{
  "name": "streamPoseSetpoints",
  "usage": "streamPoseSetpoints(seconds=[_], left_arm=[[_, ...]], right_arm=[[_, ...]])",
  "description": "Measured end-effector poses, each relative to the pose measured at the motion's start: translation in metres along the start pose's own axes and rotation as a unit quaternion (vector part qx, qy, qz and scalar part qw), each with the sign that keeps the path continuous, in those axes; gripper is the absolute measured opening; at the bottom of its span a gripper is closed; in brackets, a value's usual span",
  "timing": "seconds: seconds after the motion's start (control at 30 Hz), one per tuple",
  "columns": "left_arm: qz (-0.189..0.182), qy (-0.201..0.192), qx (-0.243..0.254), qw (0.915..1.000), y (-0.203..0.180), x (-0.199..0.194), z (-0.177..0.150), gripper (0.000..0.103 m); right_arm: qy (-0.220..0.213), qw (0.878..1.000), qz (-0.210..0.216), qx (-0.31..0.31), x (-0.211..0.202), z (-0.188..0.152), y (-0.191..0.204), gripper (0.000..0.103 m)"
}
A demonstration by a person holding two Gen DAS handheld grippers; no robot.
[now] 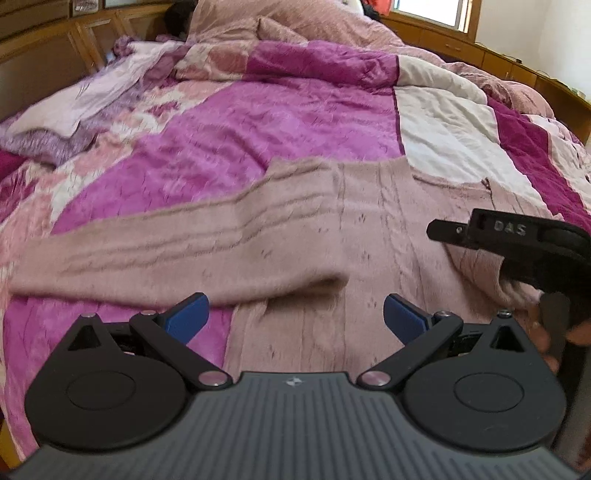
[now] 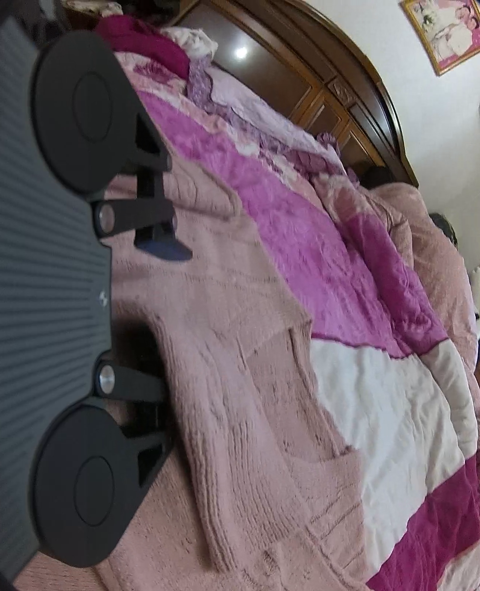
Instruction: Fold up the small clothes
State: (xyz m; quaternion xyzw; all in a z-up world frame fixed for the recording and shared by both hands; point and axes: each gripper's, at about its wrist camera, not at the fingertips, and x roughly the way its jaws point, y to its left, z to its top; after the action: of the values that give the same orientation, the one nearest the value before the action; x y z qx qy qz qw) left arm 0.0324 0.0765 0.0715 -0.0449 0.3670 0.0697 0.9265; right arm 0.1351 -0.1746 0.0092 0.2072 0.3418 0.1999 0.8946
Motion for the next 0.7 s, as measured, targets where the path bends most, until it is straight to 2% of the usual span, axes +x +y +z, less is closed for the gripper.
streamPoseSetpoints(seconds=[0.13,0.27,0.3,0.33,0.37,0.4,0.43,0.5,0.6,0.7], left_arm=[[0.02,-0.011,0.025,0.9994,-0.011,0.019,0.012,0.103],[0.041,-0.019,0.062,0.9971,-0.024,0.044,0.018,0.103],[0.047,-0.024,0.069,0.9962,-0.026,0.049,0.018,0.095],[0.057,-0.033,0.078,0.9948,-0.028,0.053,0.017,0.075],[0.066,-0.038,0.085,0.9935,-0.029,0.055,0.017,0.065],[0.067,-0.04,0.083,0.9935,-0.028,0.056,0.018,0.047],[0.063,-0.046,0.068,0.9946,-0.023,0.054,0.019,0.038],[0.071,-0.058,0.044,0.9948,-0.013,0.049,0.022,0.032],[0.115,-0.076,0.033,0.9899,0.002,0.047,0.027,0.032],[0.15,-0.072,0.028,0.9857,0.02,0.05,0.03,0.032]], right_arm=[[-0.004,1.0,0.015,0.001,-0.016,0.003,0.002,0.061],[-0.012,1.0,0.01,0.008,-0.023,0.005,-0.002,0.062],[-0.015,1.0,0.008,0.01,-0.024,0.005,-0.004,0.062],[-0.018,1.0,0.005,0.012,-0.025,0.006,-0.005,0.062],[-0.02,1.0,0.003,0.014,-0.026,0.006,-0.007,0.062],[-0.022,1.0,0.001,0.017,-0.026,0.006,-0.009,0.062],[-0.024,1.0,0.001,0.02,-0.026,0.006,-0.011,0.062],[-0.028,0.999,-0.001,0.024,-0.027,0.006,-0.015,0.062],[-0.032,0.999,-0.004,0.027,-0.025,0.008,-0.017,0.061],[-0.036,0.999,-0.003,0.031,-0.025,0.008,-0.017,0.061]])
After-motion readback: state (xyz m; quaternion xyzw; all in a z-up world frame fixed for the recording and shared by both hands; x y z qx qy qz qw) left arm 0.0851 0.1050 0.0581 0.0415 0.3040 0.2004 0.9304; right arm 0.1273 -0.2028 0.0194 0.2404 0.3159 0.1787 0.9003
